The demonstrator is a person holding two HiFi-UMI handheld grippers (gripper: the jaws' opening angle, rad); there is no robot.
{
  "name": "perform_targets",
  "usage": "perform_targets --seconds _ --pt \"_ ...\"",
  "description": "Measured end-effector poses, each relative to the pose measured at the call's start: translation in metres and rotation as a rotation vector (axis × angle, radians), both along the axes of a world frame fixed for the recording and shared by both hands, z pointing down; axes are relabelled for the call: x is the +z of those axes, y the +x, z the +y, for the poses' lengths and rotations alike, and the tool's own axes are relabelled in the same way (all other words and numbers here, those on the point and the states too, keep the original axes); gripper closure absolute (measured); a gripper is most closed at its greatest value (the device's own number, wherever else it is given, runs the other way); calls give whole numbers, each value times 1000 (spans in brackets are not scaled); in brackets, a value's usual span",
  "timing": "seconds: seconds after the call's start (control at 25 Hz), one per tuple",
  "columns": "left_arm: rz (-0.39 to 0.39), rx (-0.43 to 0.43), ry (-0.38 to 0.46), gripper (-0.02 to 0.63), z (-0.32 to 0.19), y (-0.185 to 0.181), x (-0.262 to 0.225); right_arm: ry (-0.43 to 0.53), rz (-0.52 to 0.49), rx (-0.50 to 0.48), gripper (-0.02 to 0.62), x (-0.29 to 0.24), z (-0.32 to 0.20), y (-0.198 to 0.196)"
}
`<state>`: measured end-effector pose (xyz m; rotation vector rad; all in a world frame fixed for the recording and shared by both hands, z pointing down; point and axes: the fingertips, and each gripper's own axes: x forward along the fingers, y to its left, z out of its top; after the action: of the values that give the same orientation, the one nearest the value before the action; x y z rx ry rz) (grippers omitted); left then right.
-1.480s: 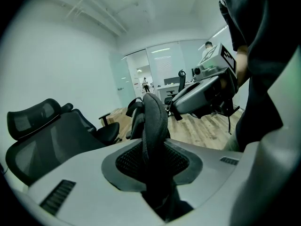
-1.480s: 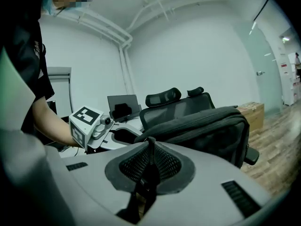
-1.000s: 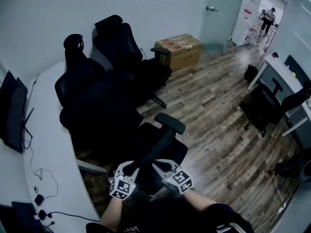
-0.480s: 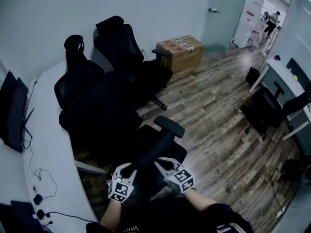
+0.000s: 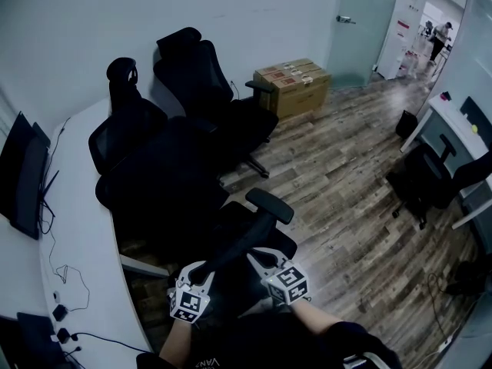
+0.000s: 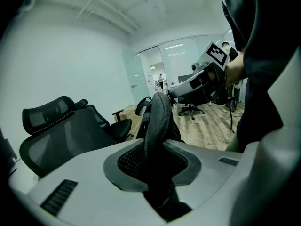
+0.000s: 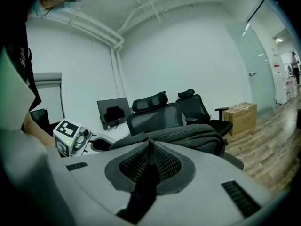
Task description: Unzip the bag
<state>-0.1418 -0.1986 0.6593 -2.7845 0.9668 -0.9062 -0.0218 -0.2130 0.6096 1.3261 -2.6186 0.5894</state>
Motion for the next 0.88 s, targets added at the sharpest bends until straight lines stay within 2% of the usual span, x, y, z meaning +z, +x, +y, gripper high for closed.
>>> perform_targets --seconds 0.88 --pt "-38 -128 -11 503 -5 28 -2 -15 -11 23 534 2 -40 79"
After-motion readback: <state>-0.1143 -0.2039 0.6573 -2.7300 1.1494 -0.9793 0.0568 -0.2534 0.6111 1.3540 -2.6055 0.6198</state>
